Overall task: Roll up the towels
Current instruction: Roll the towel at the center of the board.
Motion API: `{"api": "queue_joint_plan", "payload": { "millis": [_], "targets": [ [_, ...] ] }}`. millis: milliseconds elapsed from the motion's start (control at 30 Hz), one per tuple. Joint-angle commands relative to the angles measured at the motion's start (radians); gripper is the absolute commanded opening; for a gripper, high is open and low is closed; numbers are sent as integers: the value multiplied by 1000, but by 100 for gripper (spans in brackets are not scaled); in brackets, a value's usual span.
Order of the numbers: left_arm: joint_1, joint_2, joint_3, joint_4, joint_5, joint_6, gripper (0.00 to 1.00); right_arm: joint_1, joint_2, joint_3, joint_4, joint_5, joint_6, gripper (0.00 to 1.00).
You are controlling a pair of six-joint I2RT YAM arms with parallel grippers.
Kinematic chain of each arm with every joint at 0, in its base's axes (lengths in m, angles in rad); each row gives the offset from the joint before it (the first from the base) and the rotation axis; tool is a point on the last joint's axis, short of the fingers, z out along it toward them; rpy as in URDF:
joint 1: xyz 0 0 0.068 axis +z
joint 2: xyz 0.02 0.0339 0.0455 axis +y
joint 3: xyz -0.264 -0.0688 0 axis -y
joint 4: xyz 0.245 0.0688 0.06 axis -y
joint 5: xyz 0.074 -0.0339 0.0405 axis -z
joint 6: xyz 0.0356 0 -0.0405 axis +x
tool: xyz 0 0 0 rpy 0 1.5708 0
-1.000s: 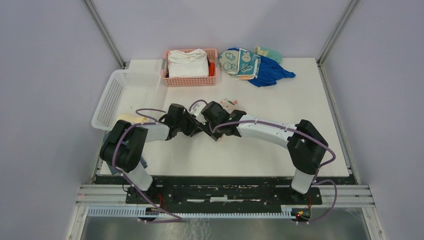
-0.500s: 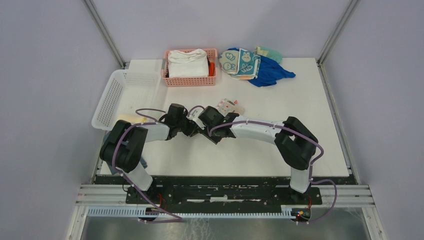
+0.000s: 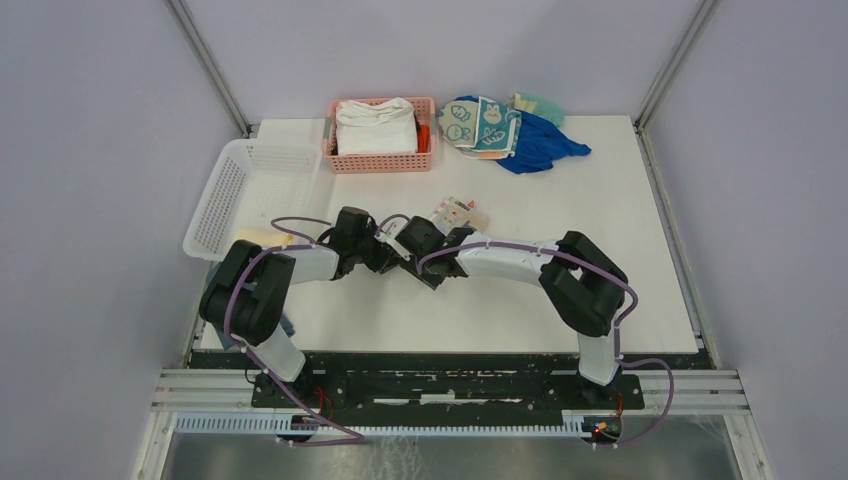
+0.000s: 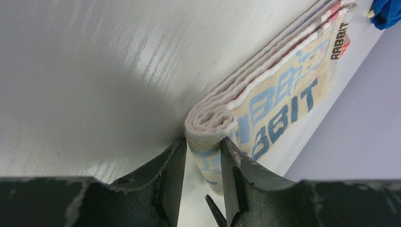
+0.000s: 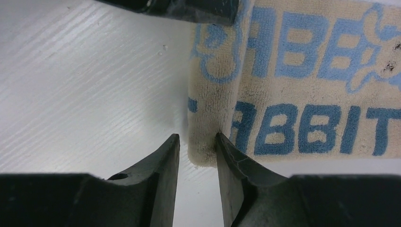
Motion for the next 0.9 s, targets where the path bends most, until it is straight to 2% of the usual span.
{"api": "queue_joint_plan", "payload": {
  "millis": [0,367,433,567,700,867],
  "targets": [
    [1,30,-29,-188,-108,91,43,4,31,-3,23,71,0,43],
    [2,50,-11,-190,-102,101,43,-32,136,0,13,48,34,45],
    [0,57,-6,-190,-98,103,43,-42,161,-1,12,28,39,43],
    [1,53,-1,-187,-98,103,43,-50,213,10,-13,13,41,27],
    [3,7,-19,-190,-110,93,49,-54,196,24,-34,-142,40,3],
    [4,-119,-50,-253,-153,86,60,-104,141,75,-89,-494,72,0]
  ]
}}
